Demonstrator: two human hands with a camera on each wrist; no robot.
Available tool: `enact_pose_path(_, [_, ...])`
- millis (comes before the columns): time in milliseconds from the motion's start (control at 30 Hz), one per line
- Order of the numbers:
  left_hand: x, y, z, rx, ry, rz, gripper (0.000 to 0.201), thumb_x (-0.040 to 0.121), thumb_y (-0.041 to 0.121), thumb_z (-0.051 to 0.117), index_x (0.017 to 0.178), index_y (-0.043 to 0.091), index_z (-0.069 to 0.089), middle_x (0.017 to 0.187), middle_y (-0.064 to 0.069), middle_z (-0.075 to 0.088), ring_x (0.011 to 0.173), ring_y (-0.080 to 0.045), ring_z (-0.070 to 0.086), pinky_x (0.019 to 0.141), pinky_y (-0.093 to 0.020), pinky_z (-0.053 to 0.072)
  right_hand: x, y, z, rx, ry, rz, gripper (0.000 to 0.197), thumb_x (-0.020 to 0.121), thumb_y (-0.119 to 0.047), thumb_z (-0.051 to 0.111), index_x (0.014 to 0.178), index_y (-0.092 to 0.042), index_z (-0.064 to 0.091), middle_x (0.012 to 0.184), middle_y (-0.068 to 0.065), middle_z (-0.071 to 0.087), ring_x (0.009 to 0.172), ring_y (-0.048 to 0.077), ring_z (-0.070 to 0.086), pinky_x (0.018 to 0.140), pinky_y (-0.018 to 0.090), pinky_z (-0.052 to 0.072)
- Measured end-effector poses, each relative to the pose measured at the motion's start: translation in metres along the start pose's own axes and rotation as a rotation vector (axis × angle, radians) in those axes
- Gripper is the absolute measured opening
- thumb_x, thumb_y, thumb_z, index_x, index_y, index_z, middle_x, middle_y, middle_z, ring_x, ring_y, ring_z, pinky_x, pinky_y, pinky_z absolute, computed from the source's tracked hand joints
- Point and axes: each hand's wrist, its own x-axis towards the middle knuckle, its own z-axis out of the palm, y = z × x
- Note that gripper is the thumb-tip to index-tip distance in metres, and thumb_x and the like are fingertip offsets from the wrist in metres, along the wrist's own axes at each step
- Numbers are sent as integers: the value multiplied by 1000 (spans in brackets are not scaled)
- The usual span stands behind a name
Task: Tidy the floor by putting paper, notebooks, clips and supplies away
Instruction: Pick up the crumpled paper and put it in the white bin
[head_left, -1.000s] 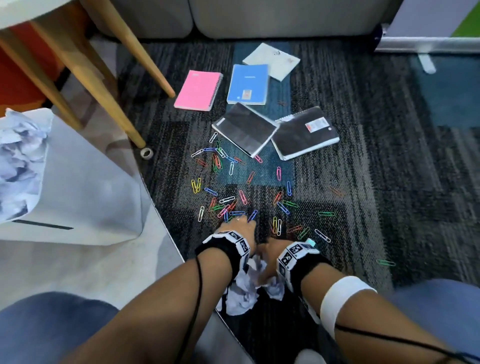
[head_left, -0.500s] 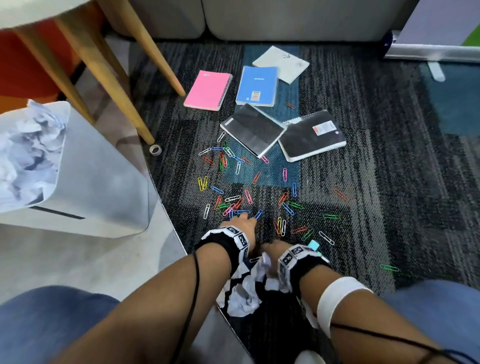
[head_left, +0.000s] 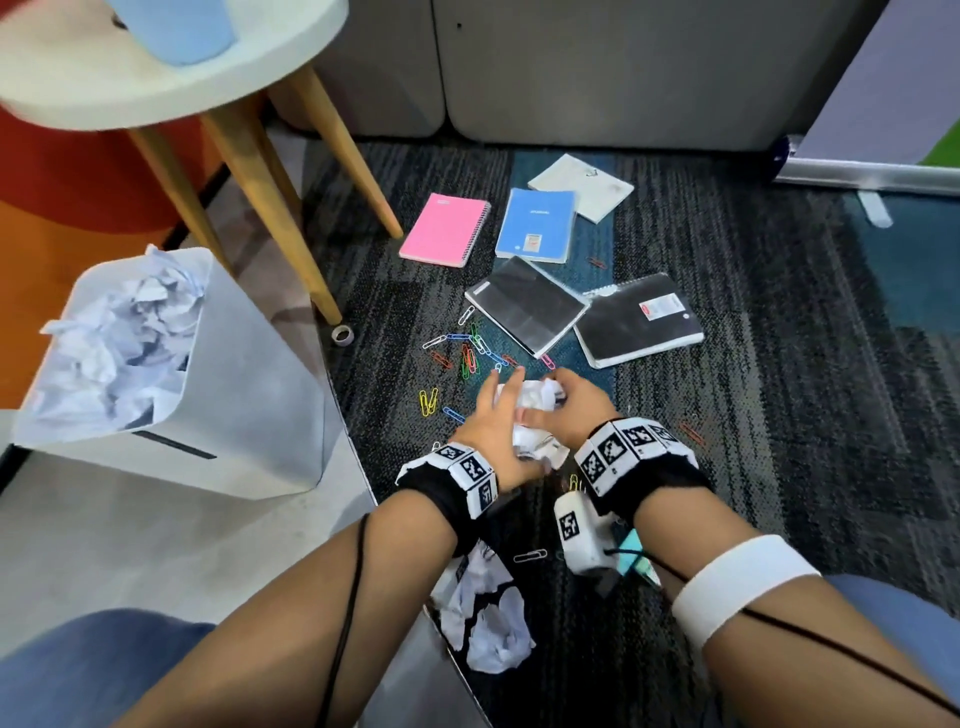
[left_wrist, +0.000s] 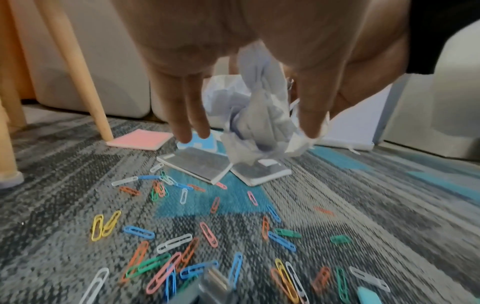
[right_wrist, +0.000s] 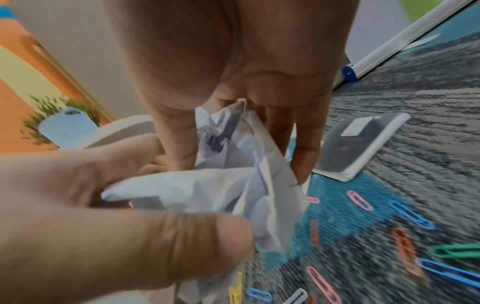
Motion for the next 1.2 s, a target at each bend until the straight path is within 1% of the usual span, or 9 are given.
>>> enact_pose_path(200, [0,1,-59,-114,235,28,71,76,16,74,135,18,36,131,-6,32,112,-26,55,97,-29,44,5,-54,-7,170,1,-164,54,72,-31,78,119,-18,55,101,2,66,89,18,62,81,26,48])
enact_pose_path(300, [-4,1,-107,-72,361,-7,62,78,16,66,133,20,38,129,-6,34,107,-31,57,91,-37,49,6,-90,-9,239,20,-278,68,74,-35,76,133,-24,44,121,0,57,106,14,57,93,27,45])
enact_pose_path(400, [-13,1,-157,-17,492,-74,60,78,25,69,130,24,39,127,-5,34,100,-32,59,86,-38,50,6,-120,-10,298,64,-406,68,76,-29,75,135,-23,43,123,-1,52,98,5,55,81,8,45])
enact_pose_path(533, [-31,-9,-214,138,598,-175,60,77,29,70,128,30,37,130,-4,28,104,-32,57,86,-39,50,9,-155,-4,240,89,-469,55,79,-25,73,128,-30,49,124,1,52,90,18,61,79,25,48])
enact_pose_path(700, [-62,-29,-272,149,695,-350,80,77,24,67,142,27,20,137,-6,34,112,-33,55,85,-43,50,11,-183,10,152,35,-543,51,82,-27,69,129,-29,48,131,-2,49,95,17,61,79,24,44])
enact_pose_path(800, [-83,-52,-294,69,794,-514,68,78,26,66,132,17,25,122,-9,53,100,-33,61,79,-41,50,9,-194,23,101,14,-564,48,84,-28,67,128,-30,49,127,-2,49,92,14,59,80,24,44])
enact_pose_path(933, [-109,-86,-302,60,671,-706,32,81,22,59,106,11,41,75,-2,51,73,-28,52,67,-34,43,5,-205,40,68,-17,-577,44,84,-27,66,125,-28,51,125,-1,49,90,12,57,80,24,44])
enact_pose_path(1067, [-111,-116,-296,242,473,-825,39,82,19,55,120,13,54,123,-9,52,100,-28,60,81,-32,48,5,-208,52,-1,-50,-575,40,85,-27,64,123,-28,53,121,-1,50,90,11,57,78,22,43])
enact_pose_path(1200, [-103,-131,-283,325,386,-876,44,81,16,53,125,21,56,129,-6,38,106,-27,58,83,-33,49,7,-202,58,-38,-65,-551,36,85,-27,64,120,-28,55,118,-1,51,89,12,57,79,24,45])
